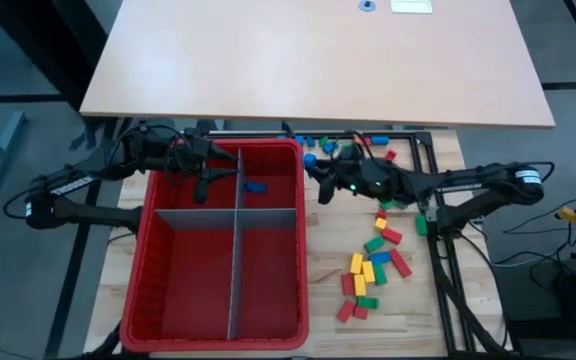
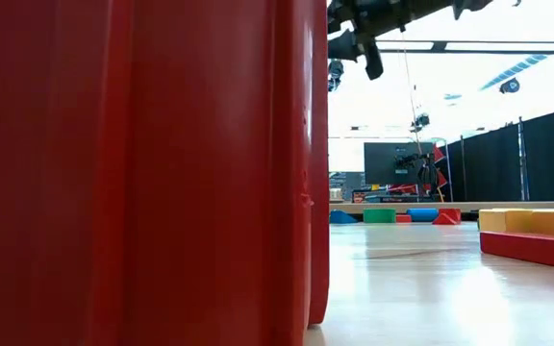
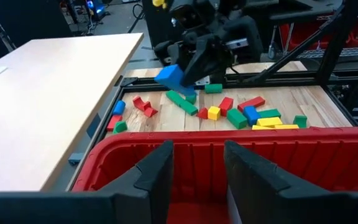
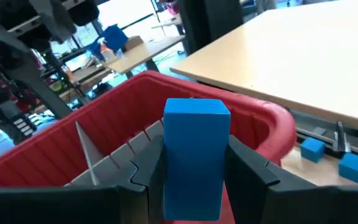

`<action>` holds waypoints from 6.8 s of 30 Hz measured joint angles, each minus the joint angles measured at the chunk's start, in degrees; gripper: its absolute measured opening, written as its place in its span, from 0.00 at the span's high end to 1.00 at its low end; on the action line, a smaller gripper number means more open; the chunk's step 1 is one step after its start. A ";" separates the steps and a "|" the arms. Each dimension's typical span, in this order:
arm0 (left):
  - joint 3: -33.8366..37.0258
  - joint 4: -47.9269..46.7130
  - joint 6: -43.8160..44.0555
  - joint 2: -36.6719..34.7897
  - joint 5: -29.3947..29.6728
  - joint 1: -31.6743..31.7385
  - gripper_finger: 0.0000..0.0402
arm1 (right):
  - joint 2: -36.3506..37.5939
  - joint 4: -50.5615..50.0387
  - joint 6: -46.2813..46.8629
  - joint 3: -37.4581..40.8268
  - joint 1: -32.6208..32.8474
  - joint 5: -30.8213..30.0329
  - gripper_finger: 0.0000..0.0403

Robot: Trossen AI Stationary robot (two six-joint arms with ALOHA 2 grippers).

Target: Sort blocks

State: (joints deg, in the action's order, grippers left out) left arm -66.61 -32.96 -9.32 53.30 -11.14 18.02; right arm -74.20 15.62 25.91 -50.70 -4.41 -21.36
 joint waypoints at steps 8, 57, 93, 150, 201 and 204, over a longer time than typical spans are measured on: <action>0.00 -0.08 0.12 0.02 0.00 0.00 0.70 | -10.73 -2.35 -3.83 -11.52 -1.24 5.51 0.72; 0.00 -2.05 1.29 -0.09 -0.04 0.01 0.67 | -3.22 -44.65 -9.28 -7.36 -8.68 -13.60 0.48; 0.00 -1.81 1.73 -0.09 -0.02 0.02 0.64 | -23.58 -30.33 -28.76 -15.79 -35.94 19.86 0.53; 0.00 -0.08 2.36 0.02 0.20 0.01 0.61 | -46.94 -35.32 -64.04 -37.22 -38.75 32.08 0.43; 0.00 -0.34 2.36 0.02 0.20 0.02 0.59 | -51.60 -46.49 -61.48 -40.57 -37.17 35.00 0.49; 0.00 -0.74 2.36 0.04 0.20 0.02 0.59 | -51.56 -45.90 -61.51 -40.57 -37.11 33.79 0.49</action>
State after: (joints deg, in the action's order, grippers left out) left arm -66.61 -33.69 -6.96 53.34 -10.94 18.04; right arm -125.75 -30.28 -35.59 -91.26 -41.52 12.43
